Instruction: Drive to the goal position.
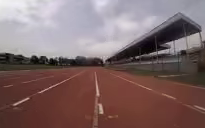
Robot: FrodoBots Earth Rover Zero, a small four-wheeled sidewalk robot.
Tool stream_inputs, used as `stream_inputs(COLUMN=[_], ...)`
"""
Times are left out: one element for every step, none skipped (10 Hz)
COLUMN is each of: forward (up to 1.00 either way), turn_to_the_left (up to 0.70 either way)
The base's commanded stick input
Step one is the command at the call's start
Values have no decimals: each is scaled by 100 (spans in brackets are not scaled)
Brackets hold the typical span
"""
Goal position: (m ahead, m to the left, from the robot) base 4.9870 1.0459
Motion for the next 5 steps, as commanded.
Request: stream_inputs(forward=[45,45,45,45,45], turn_to_the_left=[1,1,1,1,1])
